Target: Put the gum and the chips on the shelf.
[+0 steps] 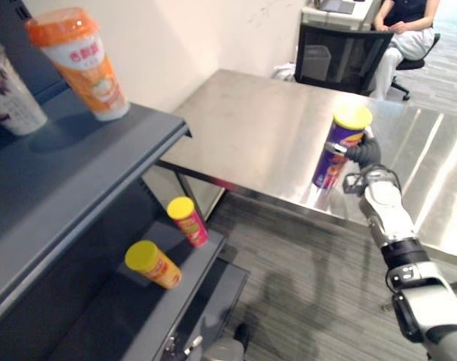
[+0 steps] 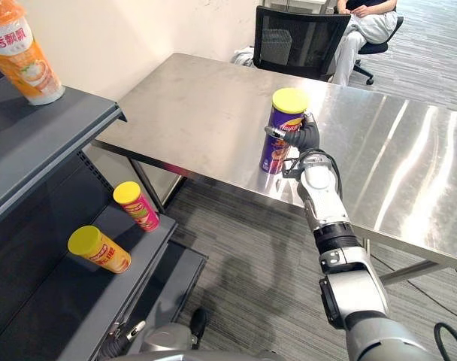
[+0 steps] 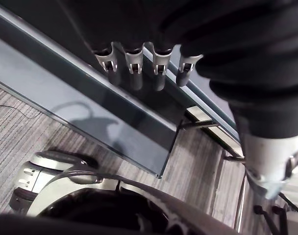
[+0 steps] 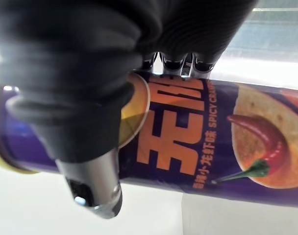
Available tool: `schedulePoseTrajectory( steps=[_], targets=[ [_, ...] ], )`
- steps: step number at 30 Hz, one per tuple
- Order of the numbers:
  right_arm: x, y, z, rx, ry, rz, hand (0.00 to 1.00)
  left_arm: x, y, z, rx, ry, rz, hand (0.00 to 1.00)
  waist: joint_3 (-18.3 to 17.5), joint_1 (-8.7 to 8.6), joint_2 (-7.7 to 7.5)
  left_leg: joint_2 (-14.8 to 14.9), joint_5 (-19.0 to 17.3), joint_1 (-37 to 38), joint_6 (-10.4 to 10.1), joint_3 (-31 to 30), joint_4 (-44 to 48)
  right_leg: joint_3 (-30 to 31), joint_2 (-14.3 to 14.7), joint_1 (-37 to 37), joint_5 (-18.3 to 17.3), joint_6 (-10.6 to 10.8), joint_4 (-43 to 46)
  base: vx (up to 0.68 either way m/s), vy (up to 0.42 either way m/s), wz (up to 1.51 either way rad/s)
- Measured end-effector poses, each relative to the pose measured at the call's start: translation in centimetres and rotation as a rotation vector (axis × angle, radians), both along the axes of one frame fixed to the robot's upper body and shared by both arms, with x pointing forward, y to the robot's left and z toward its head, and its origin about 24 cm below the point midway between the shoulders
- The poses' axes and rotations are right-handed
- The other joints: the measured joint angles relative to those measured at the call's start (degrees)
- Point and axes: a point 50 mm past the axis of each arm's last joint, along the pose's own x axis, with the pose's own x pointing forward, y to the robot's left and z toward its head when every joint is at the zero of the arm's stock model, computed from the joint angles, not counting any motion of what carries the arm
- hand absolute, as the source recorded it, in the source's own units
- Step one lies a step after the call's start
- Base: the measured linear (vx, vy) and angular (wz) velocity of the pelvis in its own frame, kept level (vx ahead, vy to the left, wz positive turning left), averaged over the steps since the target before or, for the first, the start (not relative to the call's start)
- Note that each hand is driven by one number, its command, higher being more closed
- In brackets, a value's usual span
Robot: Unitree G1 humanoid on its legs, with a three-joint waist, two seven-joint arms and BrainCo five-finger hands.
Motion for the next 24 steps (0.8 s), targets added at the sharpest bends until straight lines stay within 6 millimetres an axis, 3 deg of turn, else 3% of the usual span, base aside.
schedulePoseTrajectory(
  steps=[6,11,13,17,21,24],
  targets=[
    [-1.7,0.7,0.5,0.0,-0.064,0.047,1.0,0.0,0.0,0.0,0.009,0.004,0.005,0.0,0.0,-0.12,-0.04,0.4,0.0,0.8,0.0,1.1,-0.7,1.4,0.3,-0.1,0.0,0.0,0.0,0.01,-0.008,-0.1],
    [-3.7,1.0,3.8,0.043,-0.221,0.135,1.0,-0.5,0.4,-0.1,0.017,0.025,0.029,0.0,-0.1,-0.66,-0.51,1.4,0.0,2.0,0.0,3.9,-1.9,4.3,1.3,-1.1,0.1,-0.1,-0.3,0.0,-0.021,-0.27],
    [-4.4,1.0,4.4,0.055,-0.256,0.164,1.0,-1.0,0.5,-0.2,0.02,0.039,0.037,0.0,-0.5,-1.81,-1.04,1.6,-0.1,2.1,-0.2,4.2,-2.0,4.5,1.6,-1.1,0.1,-0.1,-0.8,0.02,-0.03,-0.15],
    [-6.2,0.9,4.0,0.093,-0.26,0.214,1.0,-2.0,1.1,-0.5,0.03,0.076,0.078,0.0,-1.4,-3.2,-2.47,2.4,-0.4,2.2,-0.7,6.1,-2.4,6.4,2.4,-2.1,0.2,-0.3,-1.1,0.04,-0.028,-0.24],
    [-7.3,-0.2,2.8,0.126,-0.231,0.202,1.0,-2.1,1.3,-0.5,0.033,0.079,0.092,0.0,-1.5,-3.66,-2.68,2.8,-0.5,2.8,-0.8,7.6,-3.0,7.9,3.2,-2.1,0.8,-0.7,-2.3,0.02,-0.017,-0.22],
    [-7.6,-0.4,2.5,0.123,-0.222,0.207,1.0,-2.6,1.4,-0.7,0.035,0.097,0.116,0.0,-1.7,-4.95,-2.77,3.1,-0.7,3.0,-1.0,8.4,-3.0,8.6,3.5,-2.2,1.0,-0.8,-2.8,0.0,-0.012,-0.14]
  ],
)
